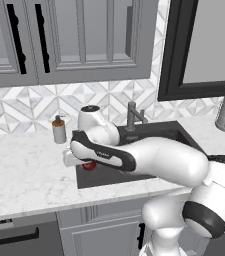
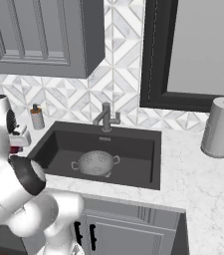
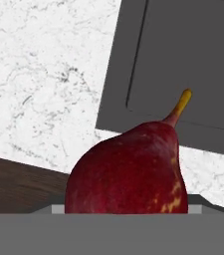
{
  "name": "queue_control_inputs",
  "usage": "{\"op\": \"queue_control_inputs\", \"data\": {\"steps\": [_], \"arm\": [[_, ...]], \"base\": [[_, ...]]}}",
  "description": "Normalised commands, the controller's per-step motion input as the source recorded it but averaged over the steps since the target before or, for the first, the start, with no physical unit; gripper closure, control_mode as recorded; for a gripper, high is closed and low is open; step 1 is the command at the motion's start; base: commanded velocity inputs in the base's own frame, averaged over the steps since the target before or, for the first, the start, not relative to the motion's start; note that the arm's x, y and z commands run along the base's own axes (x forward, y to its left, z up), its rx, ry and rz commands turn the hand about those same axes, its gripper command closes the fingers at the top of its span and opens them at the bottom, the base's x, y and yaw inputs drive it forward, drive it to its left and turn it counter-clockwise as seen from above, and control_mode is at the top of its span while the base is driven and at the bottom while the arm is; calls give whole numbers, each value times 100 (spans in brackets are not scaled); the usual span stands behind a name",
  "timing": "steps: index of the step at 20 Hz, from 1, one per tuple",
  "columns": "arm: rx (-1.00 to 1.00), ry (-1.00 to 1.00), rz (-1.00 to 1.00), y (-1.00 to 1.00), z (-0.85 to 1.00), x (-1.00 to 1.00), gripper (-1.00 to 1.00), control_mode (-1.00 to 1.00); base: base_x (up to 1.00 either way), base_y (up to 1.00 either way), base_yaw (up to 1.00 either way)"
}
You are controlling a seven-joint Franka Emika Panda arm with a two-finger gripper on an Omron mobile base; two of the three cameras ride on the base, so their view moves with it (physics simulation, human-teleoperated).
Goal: Put the colander in the sink, put the pear in the colander, and turn on the sink faucet and pour water over the colander.
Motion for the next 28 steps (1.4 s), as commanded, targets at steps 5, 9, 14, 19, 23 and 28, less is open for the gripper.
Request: {"op": "queue_control_inputs", "data": {"steps": [5, 9, 14, 19, 23, 28], "arm": [[0, 4, 0, -84, 31, -33, 100, -100], [0, 1, 0, -92, 23, -17, 100, -100], [0, 0, 0, -87, 12, -19, 100, -100], [0, 0, 0, -89, 10, 0, 100, -100], [0, 4, 0, -88, 3, 9, 100, -100], [0, 2, 0, -90, 0, 10, 100, -100]], "base": [[0, 0, 0], [0, 0, 0], [0, 0, 0], [0, 0, 0], [0, 0, 0], [0, 0, 0]]}}
